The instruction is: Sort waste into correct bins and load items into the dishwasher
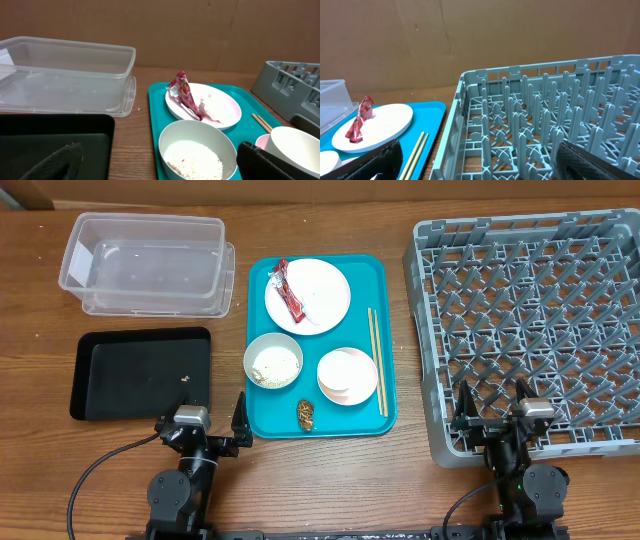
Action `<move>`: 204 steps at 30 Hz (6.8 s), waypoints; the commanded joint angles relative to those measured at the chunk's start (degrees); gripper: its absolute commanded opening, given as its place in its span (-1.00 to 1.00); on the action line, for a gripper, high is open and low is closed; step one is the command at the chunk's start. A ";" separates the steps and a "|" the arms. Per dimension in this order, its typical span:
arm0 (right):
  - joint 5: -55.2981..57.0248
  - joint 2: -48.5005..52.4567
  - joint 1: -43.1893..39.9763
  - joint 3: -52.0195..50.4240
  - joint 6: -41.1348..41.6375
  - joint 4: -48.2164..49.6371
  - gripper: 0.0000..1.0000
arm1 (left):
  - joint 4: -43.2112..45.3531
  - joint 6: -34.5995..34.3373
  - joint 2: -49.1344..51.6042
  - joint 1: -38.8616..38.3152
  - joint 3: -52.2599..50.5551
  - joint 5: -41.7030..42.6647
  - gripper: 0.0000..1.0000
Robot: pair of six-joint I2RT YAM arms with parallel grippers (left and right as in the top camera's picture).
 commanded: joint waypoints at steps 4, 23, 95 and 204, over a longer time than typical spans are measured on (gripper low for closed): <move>0.35 -0.31 0.37 -0.59 -0.42 0.35 0.99 | 0.02 0.90 -0.70 -0.24 -0.31 -0.13 0.99; 0.35 -0.31 0.37 -0.59 -0.42 0.35 1.00 | 0.04 0.90 -0.70 -0.24 -0.31 -0.15 1.00; 0.35 -0.31 0.37 -0.59 -0.42 0.35 1.00 | 0.04 -1.99 -0.70 -0.22 -0.31 0.02 1.00; 1.84 58.62 0.15 60.59 7.54 -58.40 1.00 | -7.41 -13.09 119.51 -8.61 82.84 3.39 -0.92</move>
